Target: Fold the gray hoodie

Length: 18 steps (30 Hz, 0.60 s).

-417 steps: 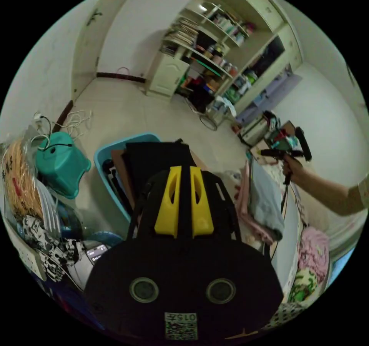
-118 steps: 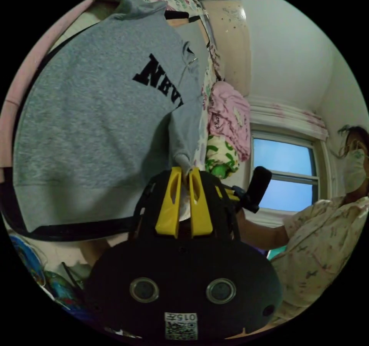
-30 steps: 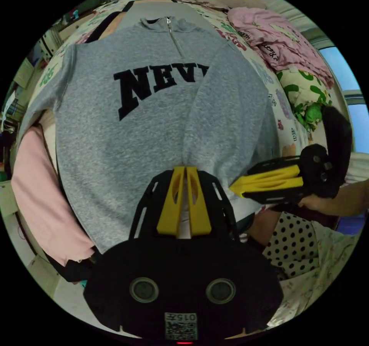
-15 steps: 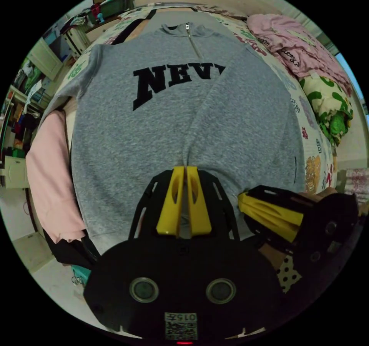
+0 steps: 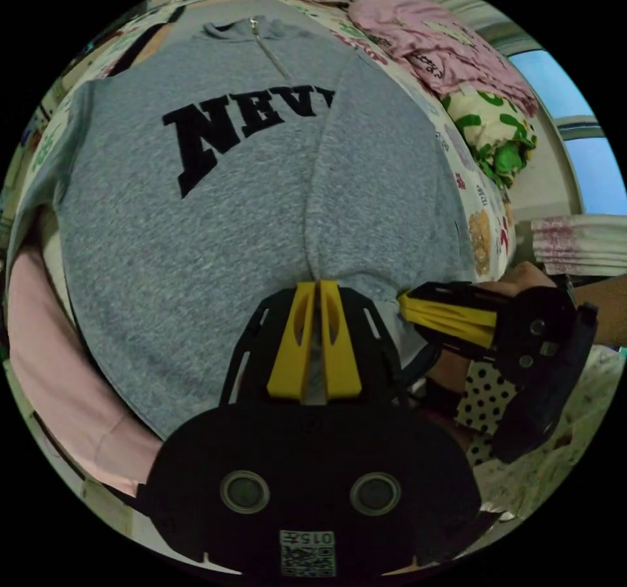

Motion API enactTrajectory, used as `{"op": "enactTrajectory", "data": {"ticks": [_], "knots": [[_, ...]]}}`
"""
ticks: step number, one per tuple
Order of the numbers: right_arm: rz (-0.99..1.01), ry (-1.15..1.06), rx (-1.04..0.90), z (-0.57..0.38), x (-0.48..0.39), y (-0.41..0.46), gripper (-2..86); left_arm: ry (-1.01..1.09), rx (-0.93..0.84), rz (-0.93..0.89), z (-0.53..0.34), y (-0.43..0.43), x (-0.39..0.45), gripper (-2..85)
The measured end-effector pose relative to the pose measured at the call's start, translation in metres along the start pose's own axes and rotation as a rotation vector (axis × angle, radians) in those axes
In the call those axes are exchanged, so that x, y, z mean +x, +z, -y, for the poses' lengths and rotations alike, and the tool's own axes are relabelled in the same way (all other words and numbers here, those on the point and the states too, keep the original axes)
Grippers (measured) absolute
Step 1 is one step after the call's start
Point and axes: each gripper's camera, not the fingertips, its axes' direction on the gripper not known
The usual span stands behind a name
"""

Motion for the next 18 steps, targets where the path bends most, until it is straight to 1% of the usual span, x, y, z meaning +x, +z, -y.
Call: {"op": "enactTrajectory", "data": {"ticks": [3, 5, 10, 13, 15, 18], "knots": [[0.028, 0.063, 0.003, 0.005, -0.018, 0.029, -0.5, 0.013, -0.029, -0.025, -0.002, 0.024, -0.006, 0.2], [0.019, 0.068, -0.011, 0.01, -0.031, 0.045, -0.5, 0.013, -0.008, -0.014, -0.009, 0.038, -0.006, 0.1], [0.01, 0.063, -0.044, 0.021, -0.059, 0.082, -0.5, -0.003, 0.119, 0.058, -0.044, 0.081, 0.002, -0.3], [0.028, 0.051, -0.031, 0.021, -0.07, 0.102, -0.6, -0.007, 0.148, 0.086, -0.057, 0.106, 0.004, -0.4], [0.01, 0.006, -0.033, 0.023, -0.082, 0.116, -0.6, -0.016, 0.169, 0.073, -0.066, 0.121, 0.0, -0.4], [-0.013, -0.022, -0.066, 0.03, -0.096, 0.13, -0.5, -0.058, 0.215, 0.003, -0.083, 0.148, -0.014, -0.4]]}}
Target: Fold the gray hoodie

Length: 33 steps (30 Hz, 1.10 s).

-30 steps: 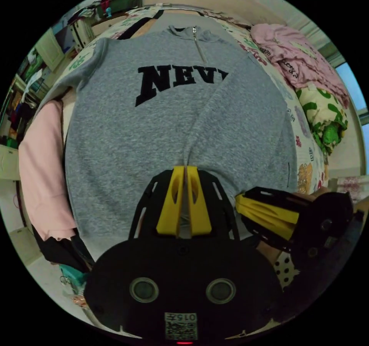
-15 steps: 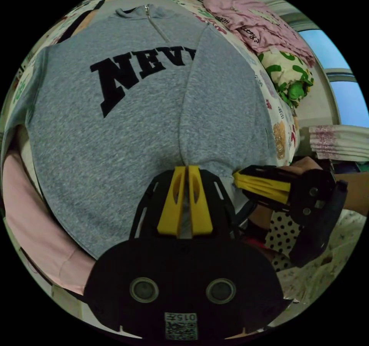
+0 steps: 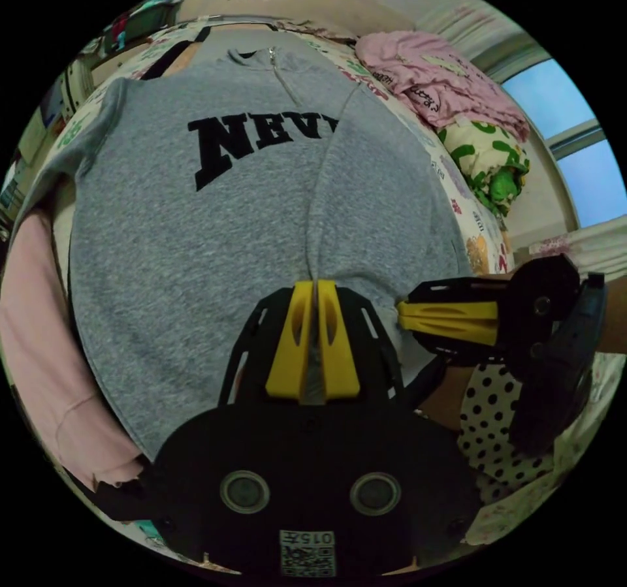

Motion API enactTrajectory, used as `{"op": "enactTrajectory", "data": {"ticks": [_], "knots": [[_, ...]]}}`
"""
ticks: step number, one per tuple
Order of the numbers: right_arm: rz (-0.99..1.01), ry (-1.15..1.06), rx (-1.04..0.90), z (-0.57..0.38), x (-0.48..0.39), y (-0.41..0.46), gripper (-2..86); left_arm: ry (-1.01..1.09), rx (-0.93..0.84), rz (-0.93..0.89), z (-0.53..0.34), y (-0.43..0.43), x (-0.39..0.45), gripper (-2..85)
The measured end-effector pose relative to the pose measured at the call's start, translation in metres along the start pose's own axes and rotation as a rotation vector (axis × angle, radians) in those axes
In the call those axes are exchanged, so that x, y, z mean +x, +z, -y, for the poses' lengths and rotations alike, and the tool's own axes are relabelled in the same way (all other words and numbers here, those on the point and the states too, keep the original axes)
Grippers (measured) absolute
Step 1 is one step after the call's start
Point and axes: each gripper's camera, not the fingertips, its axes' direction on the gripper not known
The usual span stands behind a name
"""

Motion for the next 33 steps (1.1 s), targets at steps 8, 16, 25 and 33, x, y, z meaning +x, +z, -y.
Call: {"op": "enactTrajectory", "data": {"ticks": [8, 16, 25, 33], "knots": [[-0.069, -0.027, -0.066, 0.017, -0.025, 0.024, -0.5, -0.077, 0.07, -0.126, -0.051, 0.061, -0.03, 0.1], [-0.041, 0.018, -0.055, 0.021, -0.018, 0.024, -0.5, -0.109, 0.056, -0.119, -0.083, 0.122, -0.037, 0.2], [0.018, 0.136, -0.077, 0.027, 0.016, -0.003, -0.5, -0.094, 0.009, -0.068, -0.107, 0.181, -0.032, 1.0], [0.134, 0.167, -0.032, 0.015, 0.077, -0.053, -0.8, -0.374, 0.165, -0.311, -0.153, 0.191, -0.092, 5.8]]}}
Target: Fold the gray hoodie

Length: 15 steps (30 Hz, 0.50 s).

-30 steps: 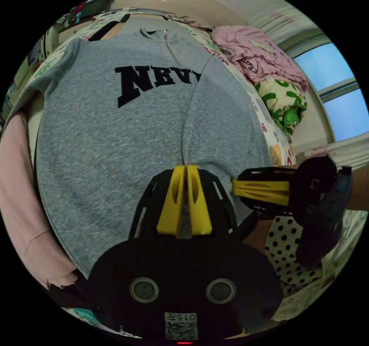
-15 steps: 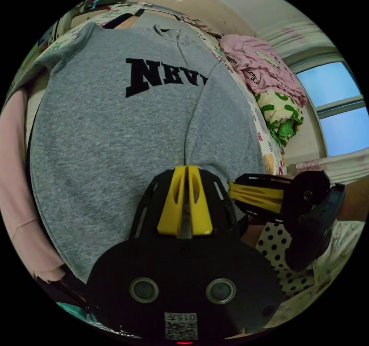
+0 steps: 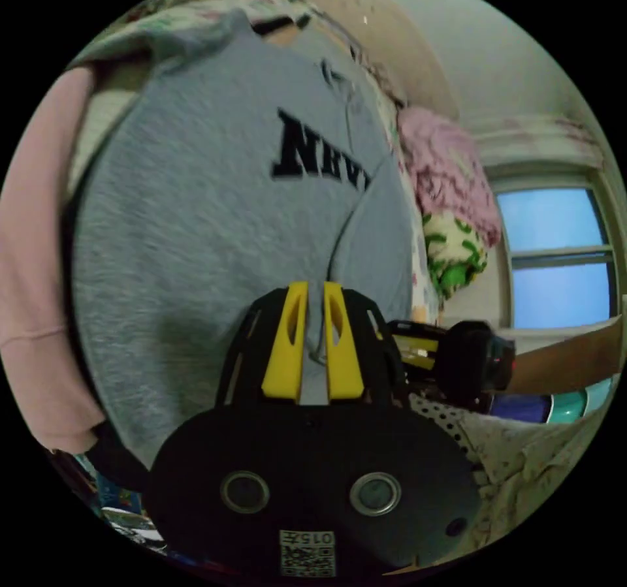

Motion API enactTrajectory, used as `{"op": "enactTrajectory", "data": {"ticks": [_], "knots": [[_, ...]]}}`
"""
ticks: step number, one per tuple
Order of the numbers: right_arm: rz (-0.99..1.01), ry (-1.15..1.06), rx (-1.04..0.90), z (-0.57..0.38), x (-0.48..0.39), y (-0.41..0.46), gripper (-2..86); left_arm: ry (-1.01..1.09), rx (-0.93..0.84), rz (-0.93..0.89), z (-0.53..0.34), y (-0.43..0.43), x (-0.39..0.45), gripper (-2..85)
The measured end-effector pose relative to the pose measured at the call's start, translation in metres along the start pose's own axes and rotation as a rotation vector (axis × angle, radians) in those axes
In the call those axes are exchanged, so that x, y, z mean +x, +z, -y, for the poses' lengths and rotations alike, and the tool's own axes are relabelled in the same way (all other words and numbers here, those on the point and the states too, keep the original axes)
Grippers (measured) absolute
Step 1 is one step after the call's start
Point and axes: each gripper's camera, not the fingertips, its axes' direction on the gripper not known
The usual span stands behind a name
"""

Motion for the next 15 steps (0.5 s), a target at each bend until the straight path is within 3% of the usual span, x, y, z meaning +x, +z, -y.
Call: {"op": "enactTrajectory", "data": {"ticks": [5, 7, 10, 15], "knots": [[0.055, 0.012, -0.014, 0.001, 0.037, -0.041, -0.9, -0.225, 0.422, 0.047, 0.013, -0.113, -0.078, 9.8], [0.056, 0.001, -0.015, 0.001, 0.049, -0.059, -0.9, -0.341, 0.56, 0.229, 0.03, -0.165, -0.115, 10.2], [0.079, 0.018, -0.02, 0.0, 0.075, -0.089, -0.9, -0.439, 0.604, 0.437, 0.069, -0.2, -0.152, 13.0], [0.107, 0.041, -0.029, -0.004, 0.125, -0.149, -0.9, -0.654, 0.579, 0.393, 0.126, -0.2, -0.218, 15.6]]}}
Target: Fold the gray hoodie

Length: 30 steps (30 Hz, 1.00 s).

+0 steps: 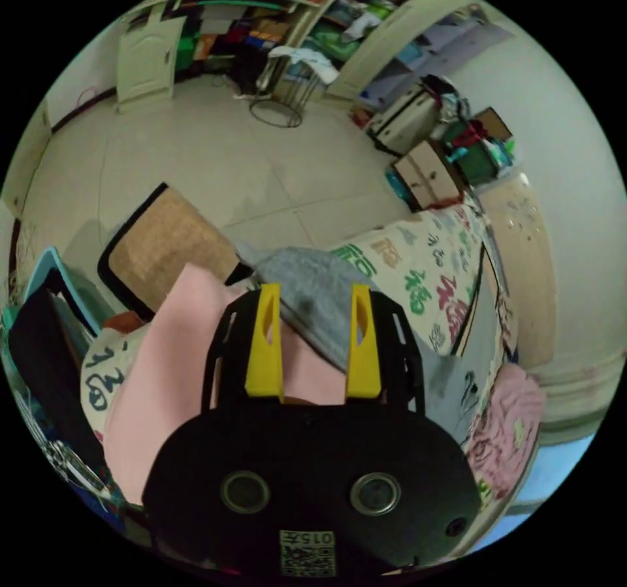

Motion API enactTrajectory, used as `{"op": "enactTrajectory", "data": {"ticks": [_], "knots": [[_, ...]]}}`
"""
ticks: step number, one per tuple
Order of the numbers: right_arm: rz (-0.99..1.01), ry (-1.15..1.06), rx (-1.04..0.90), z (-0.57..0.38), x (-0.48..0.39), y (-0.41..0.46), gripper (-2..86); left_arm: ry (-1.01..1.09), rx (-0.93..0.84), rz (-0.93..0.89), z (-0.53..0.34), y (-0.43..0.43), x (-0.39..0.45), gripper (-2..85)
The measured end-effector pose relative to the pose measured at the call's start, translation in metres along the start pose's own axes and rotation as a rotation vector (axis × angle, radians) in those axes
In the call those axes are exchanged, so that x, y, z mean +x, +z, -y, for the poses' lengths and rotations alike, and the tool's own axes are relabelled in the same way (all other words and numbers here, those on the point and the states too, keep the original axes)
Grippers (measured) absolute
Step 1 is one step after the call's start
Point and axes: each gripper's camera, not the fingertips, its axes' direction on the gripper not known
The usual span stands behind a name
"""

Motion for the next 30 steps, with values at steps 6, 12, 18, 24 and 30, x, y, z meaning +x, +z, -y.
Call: {"op": "enactTrajectory", "data": {"ticks": [6, 12, 18, 24, 30], "knots": [[-0.002, 0.068, -0.019, -0.005, 0.051, -0.079, -0.7, -0.221, -0.111, 0.046, 0.005, 0.064, -0.012, 12.2], [0.107, 0.258, -0.008, -0.023, 0.131, -0.167, 0.1, -0.038, 0.045, -0.121, -0.017, 0.04, 0.053, 1.8], [0.655, 0.901, 0.22, -0.12, 0.293, -0.274, 8.9, 0.743, 0.302, -0.275, -0.142, -0.066, 0.247, 1.0], [1.125, 1.28, 0.805, -0.234, 0.42, -0.37, 15.5, 1.272, 0.234, -0.47, -0.334, -0.086, 0.385, 2.2], [1.5, 1.506, 0.928, -0.253, 0.471, -0.349, 18.2, 1.735, -0.306, -0.476, -0.497, 0.006, 0.427, 6.9]]}}
